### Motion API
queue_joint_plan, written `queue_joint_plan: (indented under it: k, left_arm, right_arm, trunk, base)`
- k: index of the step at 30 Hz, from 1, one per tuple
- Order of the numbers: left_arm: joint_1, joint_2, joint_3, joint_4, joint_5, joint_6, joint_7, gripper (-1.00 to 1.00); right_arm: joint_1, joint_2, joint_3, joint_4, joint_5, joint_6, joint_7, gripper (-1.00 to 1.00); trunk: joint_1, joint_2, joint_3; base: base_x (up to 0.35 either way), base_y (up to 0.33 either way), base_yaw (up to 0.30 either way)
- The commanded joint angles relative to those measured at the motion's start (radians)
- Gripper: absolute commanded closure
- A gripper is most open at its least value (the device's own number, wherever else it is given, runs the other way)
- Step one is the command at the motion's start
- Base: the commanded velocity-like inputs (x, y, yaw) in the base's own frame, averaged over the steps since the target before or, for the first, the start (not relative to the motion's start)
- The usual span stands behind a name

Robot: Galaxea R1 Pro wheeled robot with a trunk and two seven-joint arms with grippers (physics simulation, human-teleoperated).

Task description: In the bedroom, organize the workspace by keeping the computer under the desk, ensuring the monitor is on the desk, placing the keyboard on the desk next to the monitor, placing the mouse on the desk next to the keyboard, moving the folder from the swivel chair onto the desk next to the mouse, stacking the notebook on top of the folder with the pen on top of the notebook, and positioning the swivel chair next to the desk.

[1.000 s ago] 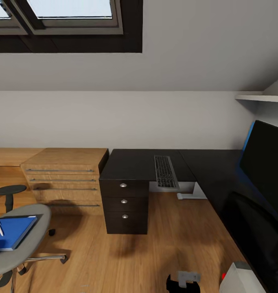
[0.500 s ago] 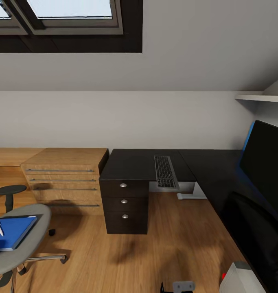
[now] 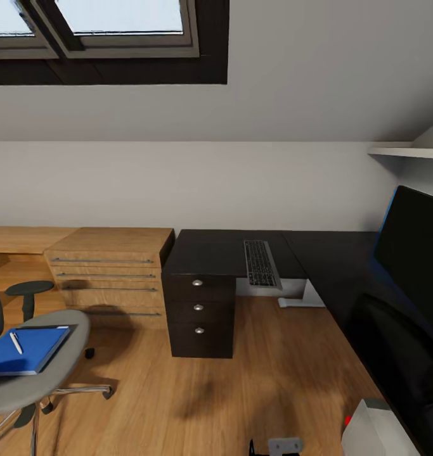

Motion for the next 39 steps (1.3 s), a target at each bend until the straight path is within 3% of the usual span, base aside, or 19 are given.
queue_joint_plan:
  k: [1, 2, 5, 19, 39]
  left_arm:
    - [-0.001, -0.001, -0.009, -0.001, 0.008, 0.0, 0.008, -1.0]
    - [-0.001, -0.023, -0.009, -0.001, 0.005, 0.0, 0.008, -1.0]
    - [-0.001, -0.026, -0.009, -0.001, 0.005, 0.0, 0.008, -1.0]
    - [-0.001, -0.028, -0.011, 0.0, 0.005, 0.0, 0.008, -1.0]
    - [-0.001, -0.028, -0.01, 0.0, 0.007, 0.0, 0.008, -1.0]
  right_arm:
    - [-0.002, -0.001, 0.008, 0.0, -0.01, -0.006, -0.006, -1.0]
    - [-0.002, -0.001, 0.007, 0.001, -0.01, -0.006, -0.006, -1.0]
    - [-0.002, -0.001, 0.007, 0.001, -0.01, -0.006, -0.006, -1.0]
    - [-0.002, -0.001, 0.007, 0.013, -0.01, -0.007, -0.006, -1.0]
    - [-0.002, -0.001, 0.007, 0.015, -0.01, -0.019, -0.006, -1.0]
  trunk:
    - [-0.001, -0.001, -0.001]
    - [-0.001, -0.001, -0.002]
    - [-0.001, -0.001, -0.005]
    - [-0.001, -0.001, -0.022]
    - [-0.001, -0.001, -0.023]
  base:
    - [-0.33, 0.016, 0.191]
    - [-0.335, 0.002, 0.229]
    - [-0.336, 0.001, 0.208]
    - [-0.337, 0.035, 0.049]
    - [-0.338, -0.018, 0.0]
